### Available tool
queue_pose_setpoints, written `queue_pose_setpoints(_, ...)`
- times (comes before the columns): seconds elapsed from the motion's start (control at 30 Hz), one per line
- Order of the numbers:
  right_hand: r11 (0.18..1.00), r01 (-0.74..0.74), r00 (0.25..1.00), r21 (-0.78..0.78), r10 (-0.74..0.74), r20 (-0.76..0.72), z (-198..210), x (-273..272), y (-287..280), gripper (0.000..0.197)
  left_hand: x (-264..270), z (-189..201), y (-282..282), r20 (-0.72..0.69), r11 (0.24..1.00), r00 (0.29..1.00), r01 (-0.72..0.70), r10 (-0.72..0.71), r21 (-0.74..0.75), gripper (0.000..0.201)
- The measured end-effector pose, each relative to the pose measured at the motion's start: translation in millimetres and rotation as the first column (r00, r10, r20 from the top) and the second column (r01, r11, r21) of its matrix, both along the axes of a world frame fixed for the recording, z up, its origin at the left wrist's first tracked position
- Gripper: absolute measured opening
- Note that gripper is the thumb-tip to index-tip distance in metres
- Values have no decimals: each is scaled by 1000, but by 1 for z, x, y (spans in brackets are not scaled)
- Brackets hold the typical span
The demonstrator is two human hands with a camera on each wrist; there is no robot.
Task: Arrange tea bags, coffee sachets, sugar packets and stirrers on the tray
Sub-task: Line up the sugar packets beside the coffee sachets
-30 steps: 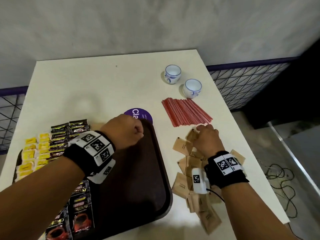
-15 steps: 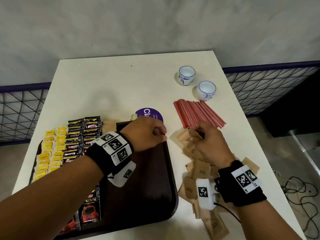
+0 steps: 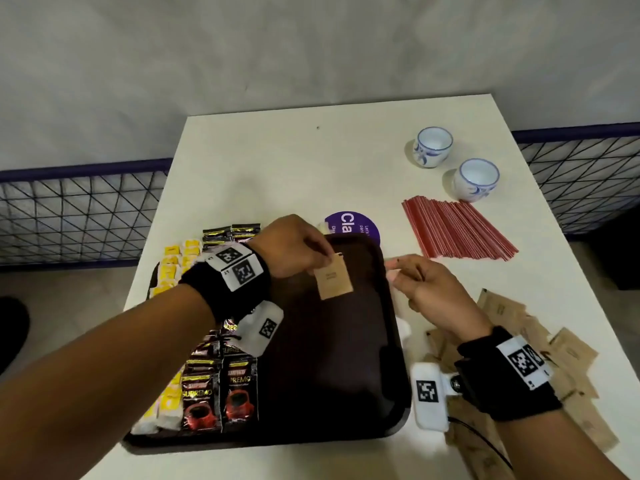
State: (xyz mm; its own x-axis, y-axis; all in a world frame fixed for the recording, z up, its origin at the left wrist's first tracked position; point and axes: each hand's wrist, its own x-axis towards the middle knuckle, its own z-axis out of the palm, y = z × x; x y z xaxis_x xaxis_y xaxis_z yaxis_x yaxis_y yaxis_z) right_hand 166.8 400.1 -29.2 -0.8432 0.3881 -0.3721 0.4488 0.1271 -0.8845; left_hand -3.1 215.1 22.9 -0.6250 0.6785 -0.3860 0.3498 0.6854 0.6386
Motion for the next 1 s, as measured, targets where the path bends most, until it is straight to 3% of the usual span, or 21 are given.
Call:
queue_pose_setpoints(0.13, 980, -13, 999, -197, 19, 26, -5, 1, -15, 42, -33, 5, -28, -94, 985, 995, 24, -40, -171, 13)
queue_pose_setpoints(0.2, 963, -2, 1000, -268, 4, 7, -6, -1, -22, 42, -45, 6, -36, -125, 974, 991, 27, -56, -224, 12)
queue_pose_setpoints(0.4, 993, -26, 997, -115, 34, 69, -17, -7, -34, 34, -59, 5, -45, -135, 956, 986, 51, -93, -289, 11)
queue_pose_setpoints(0.73, 997, -35, 999, -76, 37, 26, -18, -7, -47, 15, -63, 5, -46, -96, 969, 992, 58, -83, -241, 10)
queue_pose_setpoints(0.87, 979, 30, 1000, -203, -29, 6, -14, -12, -57, 28, -55, 6, -45, -96, 979, 993, 53, -73, -197, 14)
queue_pose_setpoints(1.0, 988, 23, 999, -152, -29, -38, -11, -31, -70, 38, -40, -1, -45, 165, 999, 985, -39, 40, -10, 46)
